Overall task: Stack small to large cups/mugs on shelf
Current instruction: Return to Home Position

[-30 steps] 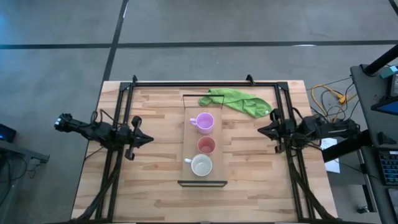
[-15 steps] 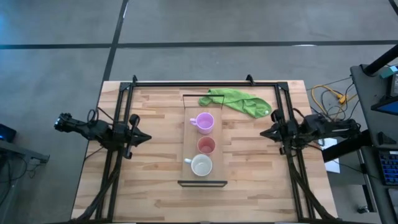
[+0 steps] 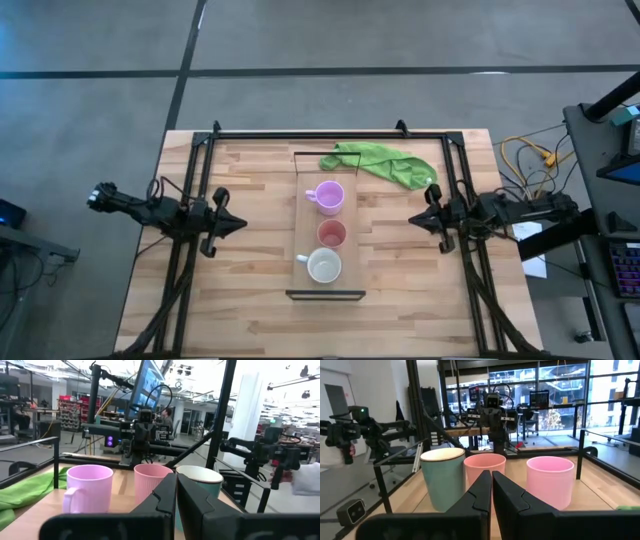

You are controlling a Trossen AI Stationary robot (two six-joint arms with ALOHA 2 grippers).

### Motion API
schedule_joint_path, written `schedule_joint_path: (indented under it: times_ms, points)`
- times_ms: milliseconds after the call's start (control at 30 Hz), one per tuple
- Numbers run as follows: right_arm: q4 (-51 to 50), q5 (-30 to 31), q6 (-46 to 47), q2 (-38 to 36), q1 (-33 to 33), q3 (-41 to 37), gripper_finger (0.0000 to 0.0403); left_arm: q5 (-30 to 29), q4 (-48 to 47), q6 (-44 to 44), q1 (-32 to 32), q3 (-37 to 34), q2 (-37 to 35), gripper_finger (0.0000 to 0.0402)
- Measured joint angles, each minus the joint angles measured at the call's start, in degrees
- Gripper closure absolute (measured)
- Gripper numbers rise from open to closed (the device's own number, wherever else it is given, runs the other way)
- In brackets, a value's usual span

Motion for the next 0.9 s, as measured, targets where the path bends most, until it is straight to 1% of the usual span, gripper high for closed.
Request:
schedule_joint_path:
  times_ms: [200,433,733,900]
  points:
    - [-0.05,0.00,-0.53,0.00,0.00,-0.02,0.0394,-0.02,-0.04,-0.29,0.00,-0.02,0.04,0.0402]
    - [-0.30,0.00,5.52,0.13,0.00,-0.04,0.0394,-0.02,-0.04,-0.24,0.00,-0.07,0.62,0.0402]
    - [-0.32,0.00,5.10,0.15,0.00,-0.04,0.0394,-0.05,-0.10,-0.20,0.00,-0.13,1.55,0.0402]
    - [-0.32,0.00,5.09,0.15,0.00,-0.04,0.0394,-0.13,0.33,-0.18,0.00,-0.15,-0.06,0.0402]
